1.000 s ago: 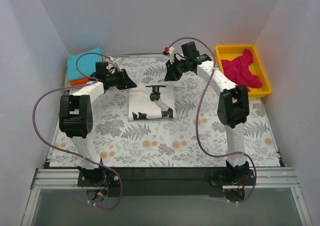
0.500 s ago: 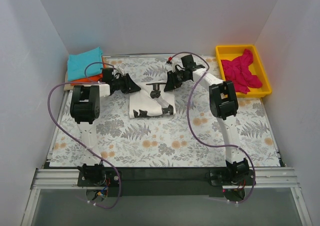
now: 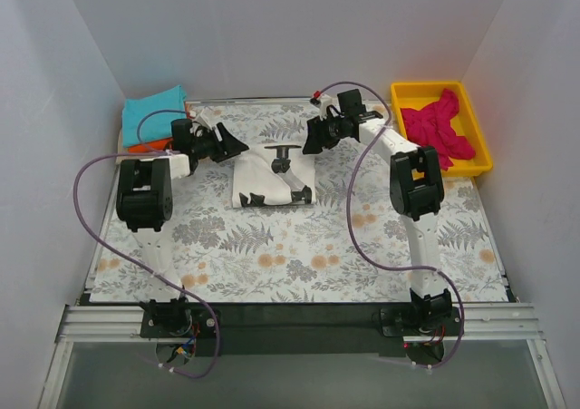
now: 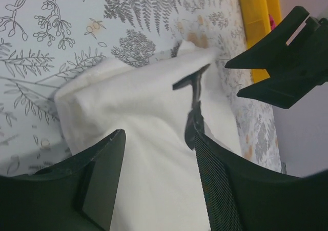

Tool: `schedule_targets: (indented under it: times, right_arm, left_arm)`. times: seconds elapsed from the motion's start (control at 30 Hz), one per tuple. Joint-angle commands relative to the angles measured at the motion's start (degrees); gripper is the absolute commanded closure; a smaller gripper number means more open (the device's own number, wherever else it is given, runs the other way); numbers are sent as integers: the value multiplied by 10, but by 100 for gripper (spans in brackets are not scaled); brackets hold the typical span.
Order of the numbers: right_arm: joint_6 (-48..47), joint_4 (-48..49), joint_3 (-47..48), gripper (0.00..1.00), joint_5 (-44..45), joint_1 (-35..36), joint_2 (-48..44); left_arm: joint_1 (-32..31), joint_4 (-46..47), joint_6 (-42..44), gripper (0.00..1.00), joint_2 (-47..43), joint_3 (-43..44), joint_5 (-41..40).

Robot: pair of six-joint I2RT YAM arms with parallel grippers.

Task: Fold and stack the t-shirts
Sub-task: Fold the tshirt

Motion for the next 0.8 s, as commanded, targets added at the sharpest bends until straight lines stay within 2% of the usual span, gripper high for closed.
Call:
schedule_targets:
  times: [0.0,0.13,0.2,0.4,0.57,0.67,0.77]
  right_arm:
    - [-50,-12,-39,46,57,52,-132]
    - [-71,-11,-139,52,109,103,-179]
    - [-63,-8,-183,53,99,110,-184]
    - [-64,3,-275,59,87,109,-183]
    - [-80,12,-320,62,141,92,-161]
    - [-108,3,-346,63,162,66,-171]
    - [-162,-13,-374,63,195,58,-221]
  left_arm:
    - [37,17,13,47,-148,-43,-12]
    - [62,-10,2,48,-218,-92,19]
    - [62,-3,-5,51,-238,-131,75]
    - [39,37,-65,60,-239,-233,77]
    - [26,54,-87,61,-237,-280,67]
    - [27,28,-68,61,-269,-295,68]
    - [27,-14,-18,59,-321,-305,58]
